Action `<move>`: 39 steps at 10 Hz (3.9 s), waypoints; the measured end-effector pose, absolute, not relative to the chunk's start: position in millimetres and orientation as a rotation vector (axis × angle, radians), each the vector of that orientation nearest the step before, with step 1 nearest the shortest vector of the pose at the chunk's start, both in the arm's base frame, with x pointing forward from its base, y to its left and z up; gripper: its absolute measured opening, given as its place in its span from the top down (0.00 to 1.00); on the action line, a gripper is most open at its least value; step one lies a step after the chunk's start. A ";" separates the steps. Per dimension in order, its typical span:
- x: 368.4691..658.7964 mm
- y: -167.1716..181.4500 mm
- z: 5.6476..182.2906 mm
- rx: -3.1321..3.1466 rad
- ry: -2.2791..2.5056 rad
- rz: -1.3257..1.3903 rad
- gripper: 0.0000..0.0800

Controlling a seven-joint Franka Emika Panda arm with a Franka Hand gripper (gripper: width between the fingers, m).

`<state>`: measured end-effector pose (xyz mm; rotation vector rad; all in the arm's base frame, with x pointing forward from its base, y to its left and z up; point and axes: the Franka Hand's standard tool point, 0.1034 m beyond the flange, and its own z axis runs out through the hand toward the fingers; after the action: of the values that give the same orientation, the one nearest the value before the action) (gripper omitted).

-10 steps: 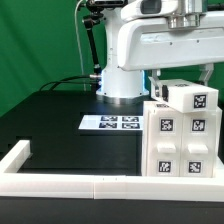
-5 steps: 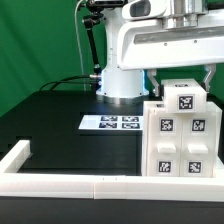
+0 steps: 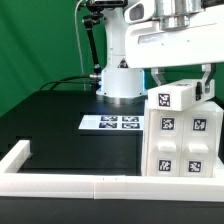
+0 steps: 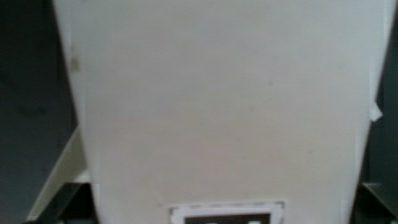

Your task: Assemble cabinet

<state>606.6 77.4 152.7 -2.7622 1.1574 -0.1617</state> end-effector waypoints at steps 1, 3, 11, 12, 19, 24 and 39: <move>606.9 76.9 152.4 -2.705 1.276 -0.152 0.30; 606.9 77.4 152.4 -2.634 1.390 -0.135 0.30; 604.3 83.9 152.1 -1.805 2.270 0.015 0.30; 602.9 82.5 151.0 -1.705 2.352 0.040 0.30; 602.8 86.8 166.6 -1.532 2.415 0.088 0.01; 604.7 91.1 173.7 -1.888 2.162 0.104 0.00; 615.1 78.0 183.2 -2.950 0.111 -0.150 0.00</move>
Offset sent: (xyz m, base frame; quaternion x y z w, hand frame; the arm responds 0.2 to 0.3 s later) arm 0.0000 0.0000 0.0000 0.0000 0.0000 0.1938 0.9810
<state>615.1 78.0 183.2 -2.9503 0.1108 -0.1500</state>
